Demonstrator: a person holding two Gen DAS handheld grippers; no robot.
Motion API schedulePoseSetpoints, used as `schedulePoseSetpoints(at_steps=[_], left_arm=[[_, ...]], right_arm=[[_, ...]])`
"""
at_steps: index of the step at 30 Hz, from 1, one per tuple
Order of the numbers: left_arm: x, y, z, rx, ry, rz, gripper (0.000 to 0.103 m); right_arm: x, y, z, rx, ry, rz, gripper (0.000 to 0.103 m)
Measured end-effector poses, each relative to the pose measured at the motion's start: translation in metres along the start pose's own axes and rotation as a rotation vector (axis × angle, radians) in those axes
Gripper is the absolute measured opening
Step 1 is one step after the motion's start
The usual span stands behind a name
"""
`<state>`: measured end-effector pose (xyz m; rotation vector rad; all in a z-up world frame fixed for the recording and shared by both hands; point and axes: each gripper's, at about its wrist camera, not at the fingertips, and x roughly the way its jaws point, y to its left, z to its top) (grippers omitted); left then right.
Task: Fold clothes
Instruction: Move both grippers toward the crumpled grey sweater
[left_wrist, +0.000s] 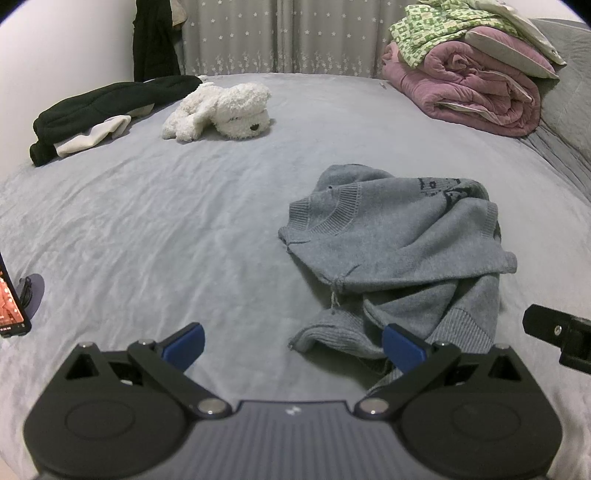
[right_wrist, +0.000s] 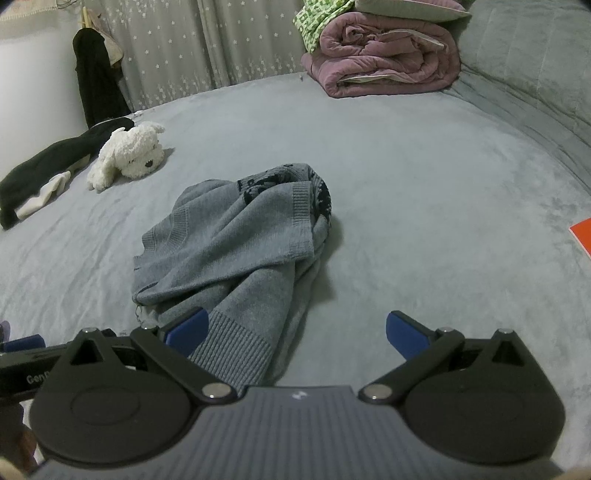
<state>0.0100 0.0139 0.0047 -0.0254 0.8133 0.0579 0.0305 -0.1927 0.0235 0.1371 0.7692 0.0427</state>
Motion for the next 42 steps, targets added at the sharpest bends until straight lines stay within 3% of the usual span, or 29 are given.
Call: schedulePoseSetpoints(at_steps=[42], left_arm=[[0.002, 0.0034, 0.0013, -0.013, 0.018, 0.006, 0.103]], right_arm=[[0.0041, 0.0021, -0.0012, -0.021, 0.022, 0.003, 0.103]])
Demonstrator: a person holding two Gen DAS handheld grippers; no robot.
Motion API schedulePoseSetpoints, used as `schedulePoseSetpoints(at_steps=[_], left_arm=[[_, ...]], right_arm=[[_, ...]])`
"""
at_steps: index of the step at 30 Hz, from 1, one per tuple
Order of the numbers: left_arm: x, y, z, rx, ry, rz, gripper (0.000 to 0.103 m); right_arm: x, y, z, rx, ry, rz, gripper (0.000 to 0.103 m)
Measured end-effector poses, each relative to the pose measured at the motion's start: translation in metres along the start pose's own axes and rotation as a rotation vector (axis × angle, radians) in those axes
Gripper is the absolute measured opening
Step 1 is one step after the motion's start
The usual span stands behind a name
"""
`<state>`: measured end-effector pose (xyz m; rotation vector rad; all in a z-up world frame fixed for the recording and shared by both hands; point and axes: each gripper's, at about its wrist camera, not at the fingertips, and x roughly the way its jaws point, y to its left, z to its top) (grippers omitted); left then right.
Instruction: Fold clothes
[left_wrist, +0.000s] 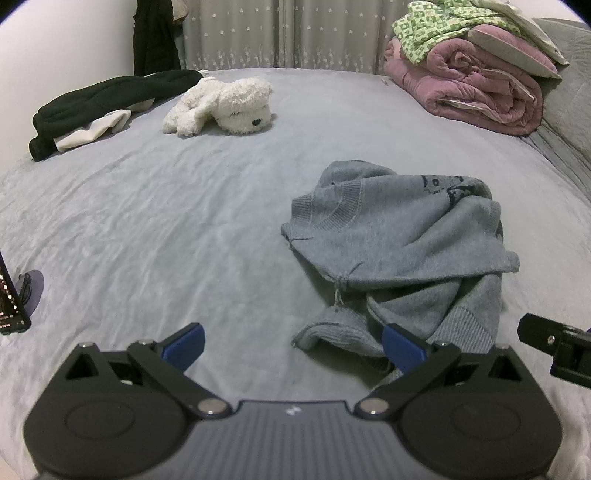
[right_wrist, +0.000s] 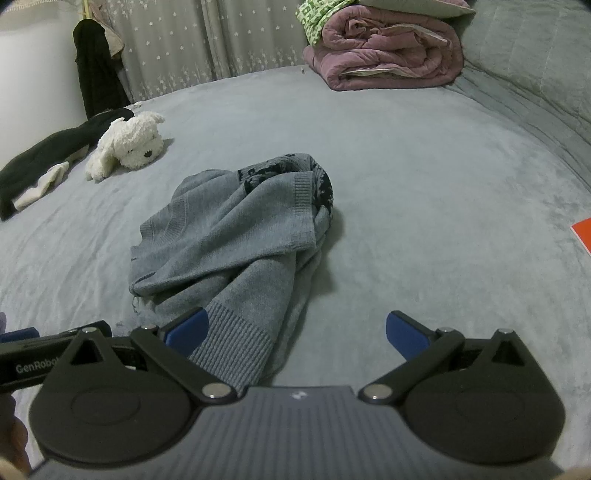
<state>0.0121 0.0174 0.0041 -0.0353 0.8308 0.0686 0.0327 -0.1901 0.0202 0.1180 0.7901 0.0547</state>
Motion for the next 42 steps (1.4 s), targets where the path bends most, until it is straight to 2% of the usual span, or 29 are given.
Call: schedulePoseSetpoints(at_steps=[21, 35, 42], left_arm=[[0.008, 0.002, 0.002, 0.003, 0.007, 0.003, 0.103], [0.059, 0.018, 0.001, 0.0, 0.04, 0.009, 0.103], [0.08, 0.03, -0.003, -0.032, 0.051, -0.027, 0.103]], right_arm=[[0.01, 0.001, -0.001, 0.009, 0.016, 0.005, 0.103], [0.059, 0.011, 0.0, 0.026, 0.088, 0.008, 0.103], [0.085, 0.011, -0.003, 0.023, 0.111, 0.008, 0.103]])
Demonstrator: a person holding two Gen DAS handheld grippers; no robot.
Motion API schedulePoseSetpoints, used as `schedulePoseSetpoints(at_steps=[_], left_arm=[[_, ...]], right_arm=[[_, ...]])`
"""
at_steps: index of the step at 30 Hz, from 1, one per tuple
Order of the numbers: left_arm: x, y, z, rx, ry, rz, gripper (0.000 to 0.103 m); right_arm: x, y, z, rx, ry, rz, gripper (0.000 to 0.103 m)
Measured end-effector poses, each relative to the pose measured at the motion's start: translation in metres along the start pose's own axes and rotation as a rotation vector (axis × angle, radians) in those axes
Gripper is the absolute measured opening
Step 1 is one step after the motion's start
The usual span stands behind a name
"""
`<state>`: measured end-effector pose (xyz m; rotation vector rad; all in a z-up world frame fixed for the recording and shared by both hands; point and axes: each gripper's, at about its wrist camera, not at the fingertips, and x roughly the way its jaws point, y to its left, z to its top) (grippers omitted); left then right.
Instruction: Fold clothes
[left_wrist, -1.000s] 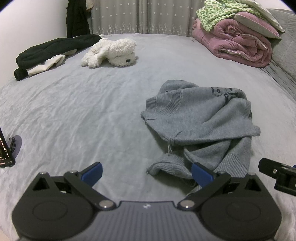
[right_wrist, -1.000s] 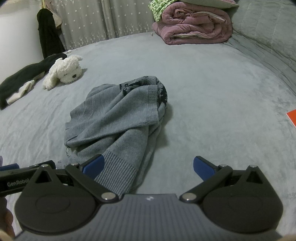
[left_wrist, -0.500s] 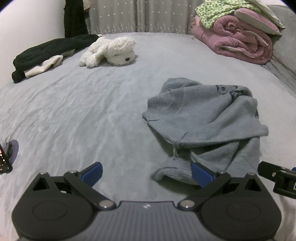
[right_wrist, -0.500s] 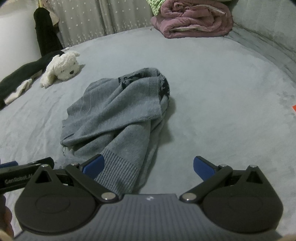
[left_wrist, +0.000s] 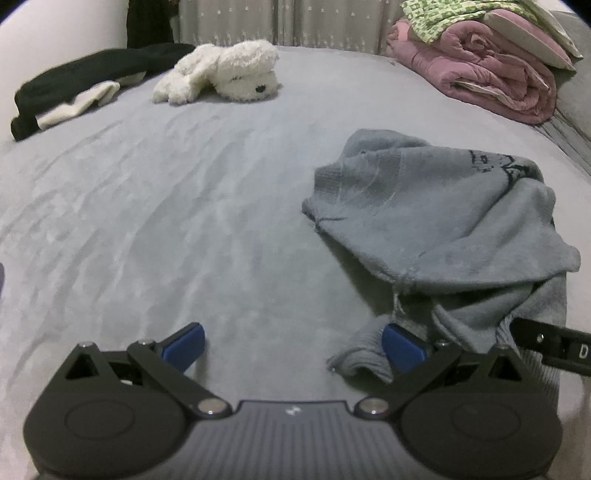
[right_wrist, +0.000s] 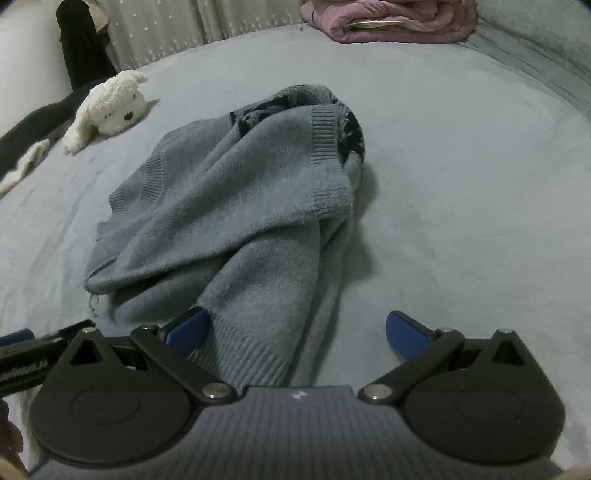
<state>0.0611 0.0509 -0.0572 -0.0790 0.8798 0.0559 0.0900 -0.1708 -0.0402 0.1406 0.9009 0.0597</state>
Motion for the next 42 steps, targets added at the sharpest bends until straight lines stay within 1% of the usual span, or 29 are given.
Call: schedulePoseSetpoints(at_steps=[2, 5, 8, 11, 14, 19, 21, 25, 30, 31, 33, 35, 36, 37, 38, 40, 41, 42], left_arm=[[0.002, 0.003, -0.003, -0.001, -0.02, -0.017, 0.103], [0.004, 0.004, -0.008, 0.028, -0.053, -0.034, 0.103], [0.005, 0.002, -0.011, 0.068, -0.065, -0.031, 0.103], [0.006, 0.003, -0.011, 0.073, -0.066, -0.037, 0.103], [0.007, 0.006, -0.011, 0.067, -0.06, -0.047, 0.103], [0.006, 0.009, -0.009, 0.065, -0.052, -0.064, 0.103], [0.005, 0.012, -0.006, 0.034, -0.052, -0.079, 0.103], [0.004, 0.024, 0.002, -0.091, -0.04, -0.128, 0.103], [0.008, 0.042, 0.013, -0.261, -0.044, -0.32, 0.102], [0.01, 0.045, 0.014, -0.299, -0.04, -0.349, 0.102], [0.015, 0.047, 0.015, -0.345, -0.034, -0.374, 0.101], [0.02, 0.048, 0.016, -0.385, -0.028, -0.392, 0.096], [0.022, 0.047, 0.016, -0.4, -0.026, -0.401, 0.092], [0.024, 0.045, 0.017, -0.412, -0.024, -0.41, 0.085], [0.026, 0.044, 0.018, -0.423, -0.016, -0.425, 0.081], [0.03, 0.04, 0.019, -0.446, 0.009, -0.464, 0.064], [0.033, 0.038, 0.019, -0.455, 0.022, -0.483, 0.06], [0.036, 0.037, 0.019, -0.462, 0.036, -0.501, 0.053]], right_arm=[[0.002, 0.0, -0.001, -0.007, -0.01, -0.001, 0.103], [0.004, 0.0, -0.003, -0.022, -0.029, -0.008, 0.103], [0.006, 0.002, -0.006, -0.047, -0.056, -0.009, 0.103], [0.008, 0.0, -0.008, -0.051, -0.078, 0.004, 0.103], [0.007, -0.004, -0.01, -0.029, -0.084, 0.02, 0.103], [0.008, -0.001, -0.013, -0.054, -0.117, 0.026, 0.103], [0.007, -0.003, -0.013, -0.061, -0.126, 0.038, 0.103], [0.006, -0.005, -0.014, -0.076, -0.134, 0.056, 0.103], [0.003, -0.006, -0.011, -0.078, -0.124, 0.074, 0.103], [0.002, -0.006, -0.01, -0.079, -0.125, 0.078, 0.103], [0.0, -0.007, -0.01, -0.083, -0.128, 0.086, 0.103], [-0.002, -0.008, -0.01, -0.083, -0.134, 0.095, 0.103], [-0.003, -0.009, -0.009, -0.081, -0.139, 0.1, 0.103], [-0.003, -0.009, -0.009, -0.08, -0.143, 0.104, 0.102], [-0.004, -0.009, -0.009, -0.082, -0.146, 0.108, 0.101], [-0.005, -0.009, -0.008, -0.086, -0.15, 0.117, 0.1], [-0.005, -0.009, -0.008, -0.087, -0.151, 0.122, 0.098], [-0.006, -0.009, -0.008, -0.088, -0.15, 0.127, 0.094]])
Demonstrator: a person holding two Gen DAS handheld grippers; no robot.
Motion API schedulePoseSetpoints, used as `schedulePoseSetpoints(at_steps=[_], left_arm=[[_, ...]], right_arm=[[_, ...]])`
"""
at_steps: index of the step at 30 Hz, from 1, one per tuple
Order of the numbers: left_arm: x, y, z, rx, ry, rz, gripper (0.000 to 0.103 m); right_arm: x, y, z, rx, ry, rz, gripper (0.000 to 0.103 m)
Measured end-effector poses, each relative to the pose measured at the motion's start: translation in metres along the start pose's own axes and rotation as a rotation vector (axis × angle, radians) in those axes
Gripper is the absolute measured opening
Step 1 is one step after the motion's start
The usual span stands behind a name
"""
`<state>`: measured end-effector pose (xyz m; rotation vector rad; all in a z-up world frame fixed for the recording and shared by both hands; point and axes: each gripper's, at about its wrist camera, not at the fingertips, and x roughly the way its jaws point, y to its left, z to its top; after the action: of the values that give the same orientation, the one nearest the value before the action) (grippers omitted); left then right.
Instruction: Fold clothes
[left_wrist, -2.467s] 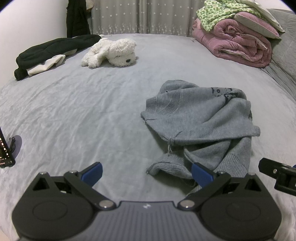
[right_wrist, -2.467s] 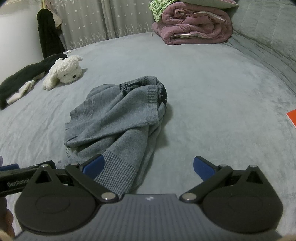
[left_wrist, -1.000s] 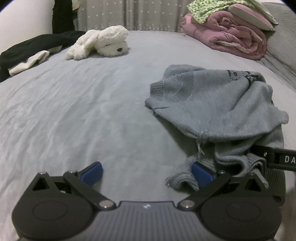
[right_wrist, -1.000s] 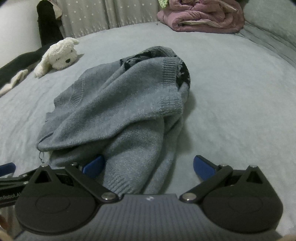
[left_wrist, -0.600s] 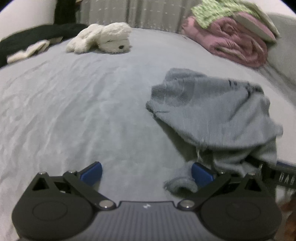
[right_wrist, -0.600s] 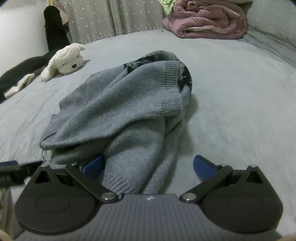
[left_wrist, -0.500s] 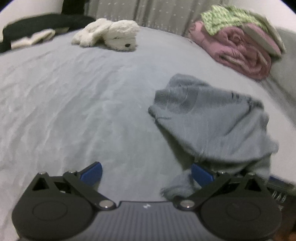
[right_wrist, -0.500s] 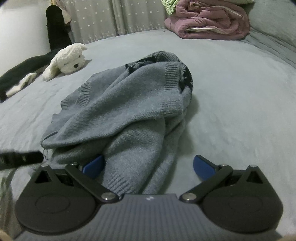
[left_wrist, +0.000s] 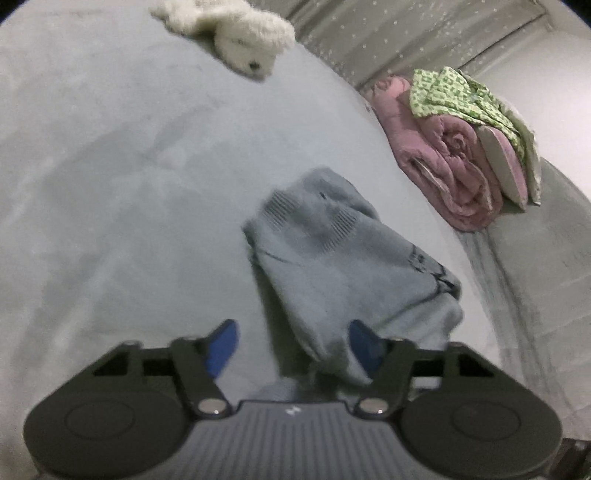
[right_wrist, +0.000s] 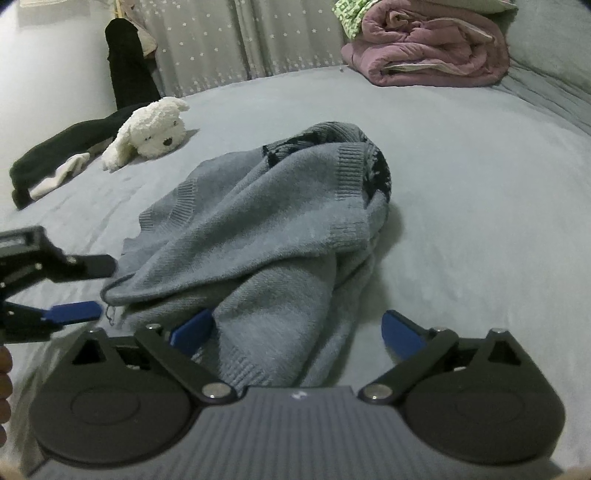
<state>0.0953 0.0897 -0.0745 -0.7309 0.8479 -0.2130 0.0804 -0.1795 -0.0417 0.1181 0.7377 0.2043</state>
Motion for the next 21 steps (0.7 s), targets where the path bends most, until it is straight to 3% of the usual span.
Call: schedulePoseSetpoints(at_steps=[2, 4, 6, 12, 21], left_arm=[[0.007, -0.002, -0.001, -0.015, 0.034, -0.03, 0.042], [0.011, -0.004, -0.003, -0.017, 0.06, -0.056, 0.02], [0.013, -0.007, -0.004, 0.004, 0.054, -0.054, 0.009], [0.002, -0.017, 0.003, 0.097, -0.066, 0.013, 0.006], [-0.013, -0.008, 0.032, 0.195, -0.207, 0.132, 0.006]], right_arm=[[0.0, 0.0, 0.0, 0.003, 0.006, 0.016, 0.089], [-0.001, 0.0, 0.0, 0.014, 0.014, 0.035, 0.082], [-0.002, 0.0, 0.0, 0.021, 0.014, 0.044, 0.075], [-0.009, -0.003, 0.0, 0.039, -0.008, 0.051, 0.043], [-0.029, -0.01, 0.004, 0.083, -0.083, 0.107, 0.017]])
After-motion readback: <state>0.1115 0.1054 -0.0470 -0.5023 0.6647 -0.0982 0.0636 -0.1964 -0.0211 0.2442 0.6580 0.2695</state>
